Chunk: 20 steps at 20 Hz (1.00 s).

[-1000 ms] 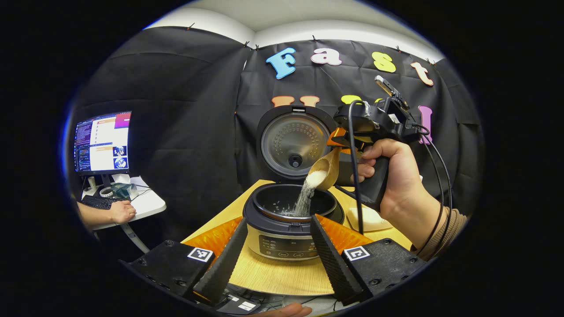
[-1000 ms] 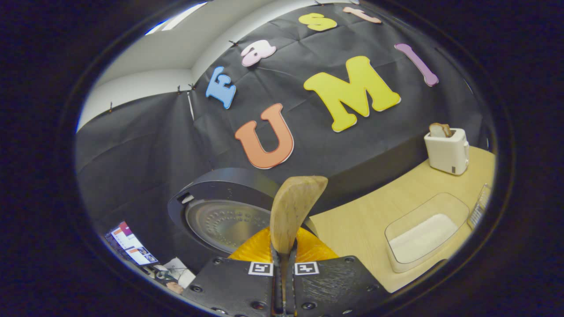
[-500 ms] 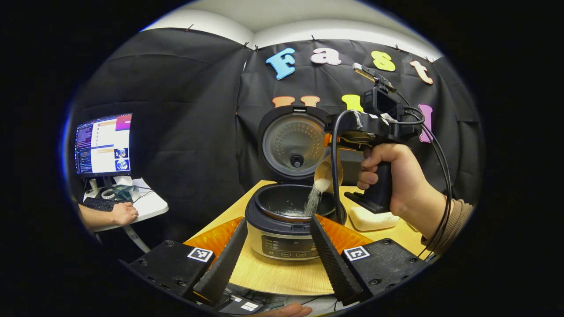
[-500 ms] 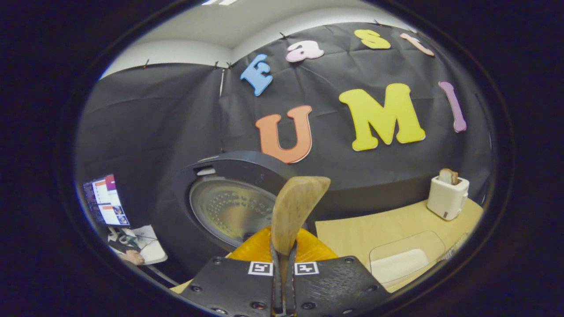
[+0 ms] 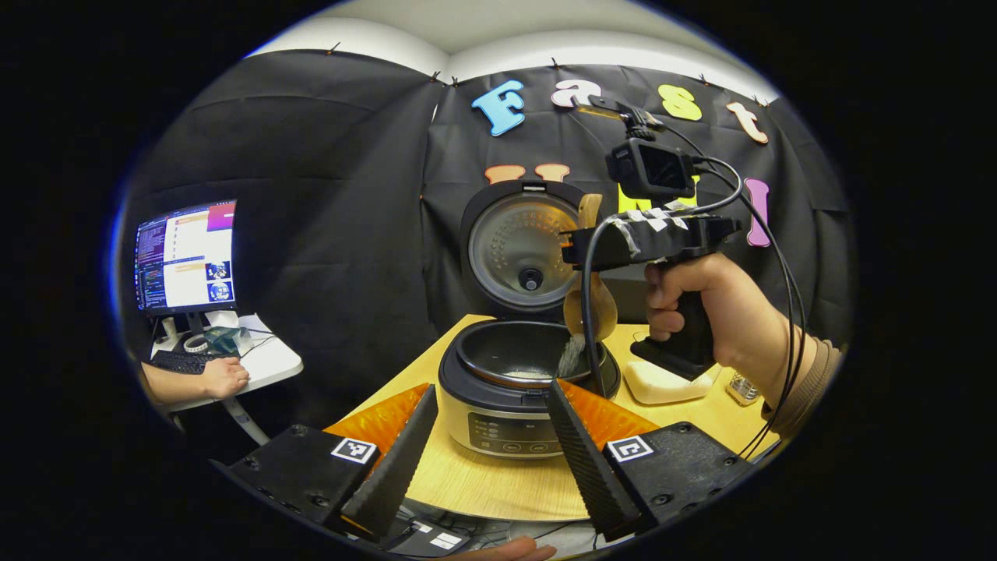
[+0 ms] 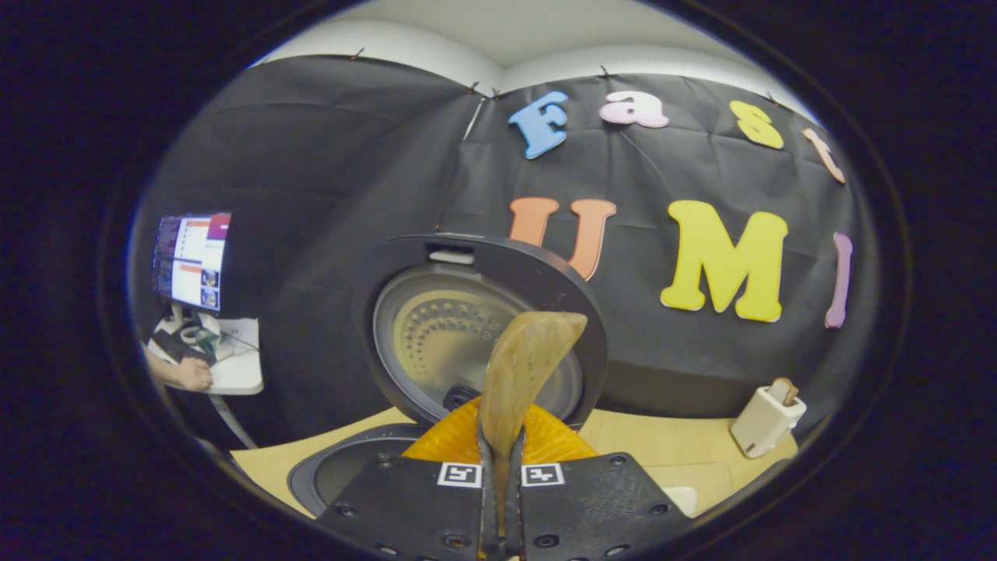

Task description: Close the left gripper, press the button to open the rice cooker; take a wooden spoon from the chopstick holder with the right hand, scoop a spoonful of rice and pour it into the rice cooker, then put the wooden spoon back into the chopstick holder.

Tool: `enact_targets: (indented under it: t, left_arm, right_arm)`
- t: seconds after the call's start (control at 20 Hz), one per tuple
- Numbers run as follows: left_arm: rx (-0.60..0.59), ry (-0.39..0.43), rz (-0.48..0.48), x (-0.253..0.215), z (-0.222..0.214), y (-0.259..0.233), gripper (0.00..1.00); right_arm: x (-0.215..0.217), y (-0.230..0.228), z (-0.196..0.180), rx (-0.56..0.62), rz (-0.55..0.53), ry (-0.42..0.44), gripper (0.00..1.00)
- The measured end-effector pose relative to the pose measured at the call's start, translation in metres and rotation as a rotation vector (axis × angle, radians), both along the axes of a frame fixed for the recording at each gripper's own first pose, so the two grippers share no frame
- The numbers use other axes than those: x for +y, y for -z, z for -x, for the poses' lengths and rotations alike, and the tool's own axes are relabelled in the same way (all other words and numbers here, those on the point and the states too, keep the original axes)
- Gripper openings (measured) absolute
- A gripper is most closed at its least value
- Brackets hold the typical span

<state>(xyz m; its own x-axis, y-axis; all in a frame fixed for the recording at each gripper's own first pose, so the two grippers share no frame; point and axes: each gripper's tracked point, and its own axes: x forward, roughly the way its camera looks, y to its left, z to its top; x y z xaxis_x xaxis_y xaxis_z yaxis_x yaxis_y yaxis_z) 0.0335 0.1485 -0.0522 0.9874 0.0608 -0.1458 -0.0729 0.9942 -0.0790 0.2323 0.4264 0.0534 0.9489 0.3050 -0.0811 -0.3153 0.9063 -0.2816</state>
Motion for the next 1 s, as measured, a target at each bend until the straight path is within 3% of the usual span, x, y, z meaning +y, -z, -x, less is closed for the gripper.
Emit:
enact_targets:
  t: [0.15,0.25,0.6,1.0]
  left_arm:
    - [0.004,-0.006,-0.012,0.0,-0.001,0.0,0.92]
    - [0.005,-0.012,-0.016,0.001,-0.001,0.0,0.92]
    - [-0.019,-0.005,0.022,-0.007,0.0,-0.01,0.92]
    - [-0.052,-0.018,0.005,-0.022,0.004,-0.027,0.92]
  right_arm:
    - [0.004,0.01,0.005,-0.036,0.118,-0.023,0.04]
    - [0.008,0.009,0.009,-0.058,0.142,-0.03,0.04]
    - [-0.013,-0.013,0.021,-0.055,0.07,-0.013,0.04]
    - [-0.101,-0.048,0.039,-0.07,-0.033,0.08,0.04]
